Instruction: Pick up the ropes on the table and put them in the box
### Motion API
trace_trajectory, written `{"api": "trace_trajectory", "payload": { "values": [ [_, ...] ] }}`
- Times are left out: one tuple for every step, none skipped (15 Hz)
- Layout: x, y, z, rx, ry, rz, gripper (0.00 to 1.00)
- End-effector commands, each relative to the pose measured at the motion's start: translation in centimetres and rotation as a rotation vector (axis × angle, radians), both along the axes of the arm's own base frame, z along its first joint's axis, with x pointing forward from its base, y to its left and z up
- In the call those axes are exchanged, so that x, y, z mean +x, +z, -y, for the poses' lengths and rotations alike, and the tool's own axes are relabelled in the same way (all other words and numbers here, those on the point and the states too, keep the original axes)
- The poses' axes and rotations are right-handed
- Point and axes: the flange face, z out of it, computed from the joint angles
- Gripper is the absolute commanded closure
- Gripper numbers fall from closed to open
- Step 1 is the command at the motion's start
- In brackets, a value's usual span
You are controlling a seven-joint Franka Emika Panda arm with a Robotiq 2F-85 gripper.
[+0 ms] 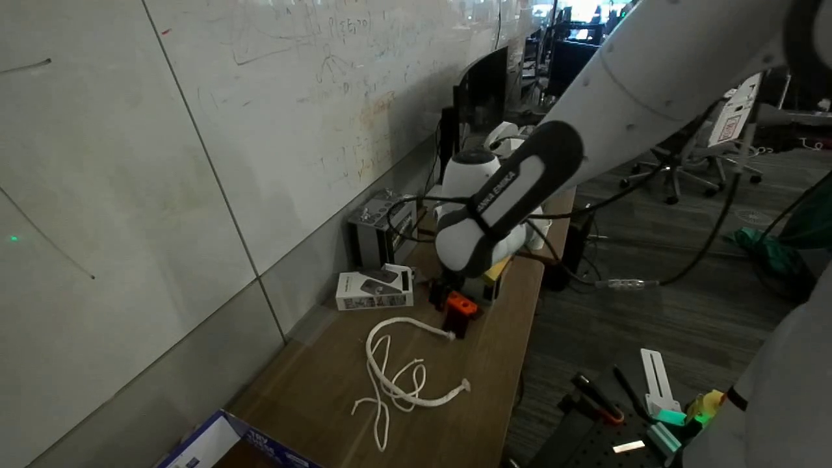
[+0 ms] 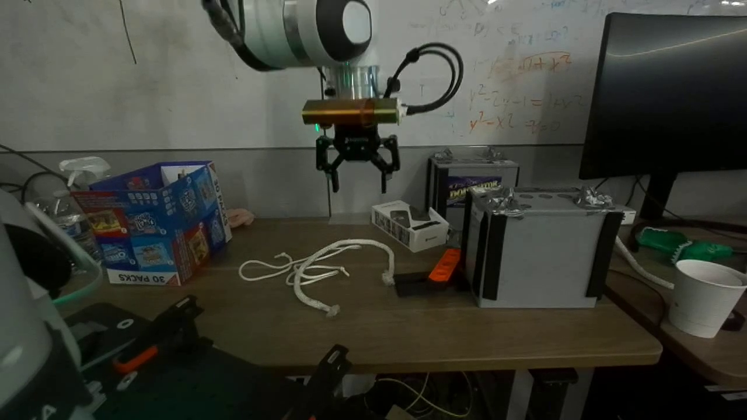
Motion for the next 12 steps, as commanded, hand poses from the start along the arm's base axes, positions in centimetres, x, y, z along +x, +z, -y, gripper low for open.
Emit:
{"api": "trace_trajectory", "payload": {
  "values": [
    [4.3,-4.6,-2.0,0.026,0.023,-0.026,0.0],
    [5.1,-5.9,-2.6,0.022,0.033,-0.034,0.0],
    [5.7,-6.9,-3.1,0.018,0.042,-0.043,0.0],
    [6.2,-8.1,-3.5,0.014,0.05,-0.051,0.0],
    [6.7,-9.3,-3.9,0.013,0.061,-0.061,0.0],
    [7.0,-10.4,-4.2,0.009,0.069,-0.07,0.0],
    [7.4,-11.1,-4.4,0.009,0.073,-0.077,0.0],
    [7.6,-12.3,-4.6,0.0,0.081,-0.085,0.0],
    [7.9,-13.1,-4.8,-0.004,0.089,-0.092,0.0],
    [8.1,-13.6,-5.1,-0.004,0.096,-0.1,0.0],
    [8.4,-14.4,-5.3,-0.007,0.103,-0.107,0.0],
    [8.6,-14.8,-5.7,-0.008,0.111,-0.109,0.0]
  ]
}}
